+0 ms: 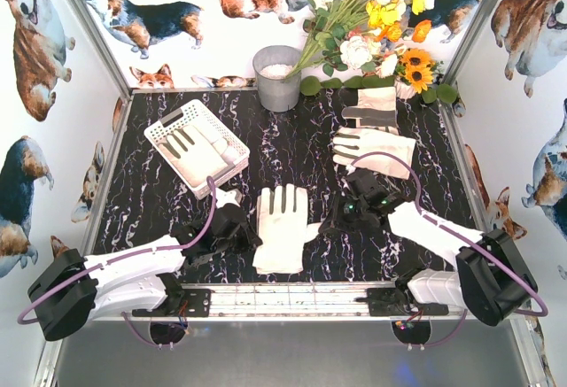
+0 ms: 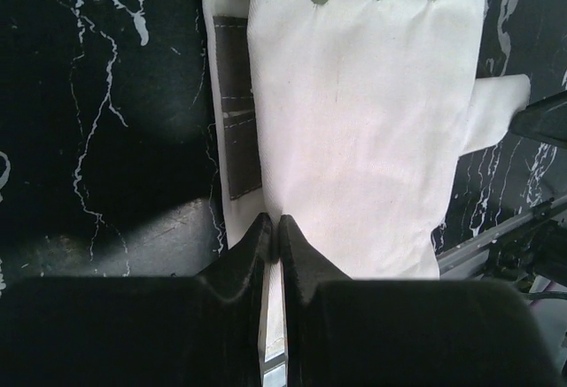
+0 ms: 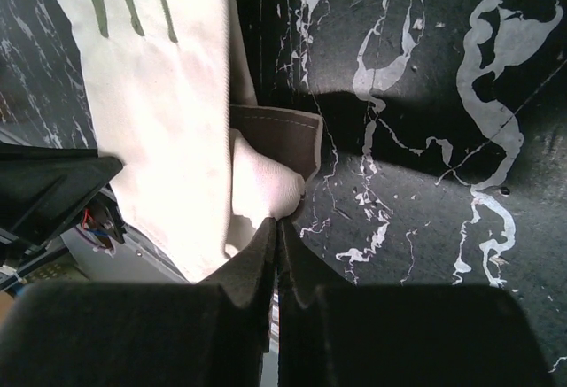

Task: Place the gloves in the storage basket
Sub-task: Adjust the glove at the center of the board.

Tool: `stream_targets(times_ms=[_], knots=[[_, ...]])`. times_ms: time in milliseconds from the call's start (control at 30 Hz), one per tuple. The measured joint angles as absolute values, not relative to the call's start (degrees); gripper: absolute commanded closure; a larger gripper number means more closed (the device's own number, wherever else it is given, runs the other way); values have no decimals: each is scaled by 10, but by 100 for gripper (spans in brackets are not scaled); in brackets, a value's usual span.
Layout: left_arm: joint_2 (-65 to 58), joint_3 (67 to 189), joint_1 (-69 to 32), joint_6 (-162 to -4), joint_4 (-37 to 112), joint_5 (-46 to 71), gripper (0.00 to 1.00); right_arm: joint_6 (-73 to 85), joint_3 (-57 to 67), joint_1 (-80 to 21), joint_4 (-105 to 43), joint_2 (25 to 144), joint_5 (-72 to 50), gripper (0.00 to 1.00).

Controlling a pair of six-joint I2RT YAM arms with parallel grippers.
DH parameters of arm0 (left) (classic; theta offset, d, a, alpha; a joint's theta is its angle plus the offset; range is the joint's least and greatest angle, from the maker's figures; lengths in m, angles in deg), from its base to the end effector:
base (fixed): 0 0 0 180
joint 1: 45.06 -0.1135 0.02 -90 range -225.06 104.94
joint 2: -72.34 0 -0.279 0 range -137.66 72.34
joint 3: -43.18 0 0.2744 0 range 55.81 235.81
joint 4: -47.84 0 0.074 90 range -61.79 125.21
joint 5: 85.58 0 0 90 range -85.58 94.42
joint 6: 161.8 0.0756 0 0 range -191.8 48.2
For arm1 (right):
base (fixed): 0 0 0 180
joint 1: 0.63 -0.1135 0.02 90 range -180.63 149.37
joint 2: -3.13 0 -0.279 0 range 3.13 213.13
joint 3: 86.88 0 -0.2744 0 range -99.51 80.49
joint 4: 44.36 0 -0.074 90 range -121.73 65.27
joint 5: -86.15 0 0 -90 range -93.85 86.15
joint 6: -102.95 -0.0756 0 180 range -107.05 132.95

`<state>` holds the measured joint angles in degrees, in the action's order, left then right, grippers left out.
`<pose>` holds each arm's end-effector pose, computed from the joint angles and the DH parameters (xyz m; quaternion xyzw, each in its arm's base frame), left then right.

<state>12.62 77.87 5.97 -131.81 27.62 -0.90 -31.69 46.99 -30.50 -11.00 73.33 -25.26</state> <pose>0.1520 -0.1768 0.1323 -0.0899 0.9195 -0.2892 0.2506 0.2063 0.1503 0.1424 0.0696 0.9420 0.3087 0.1114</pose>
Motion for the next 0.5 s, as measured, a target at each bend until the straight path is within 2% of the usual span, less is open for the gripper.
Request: stream_targets(times_ms=[500], knots=[[110,776,60,-1325,267,-8,100,-294,416,-305,-110,782,-255,100]])
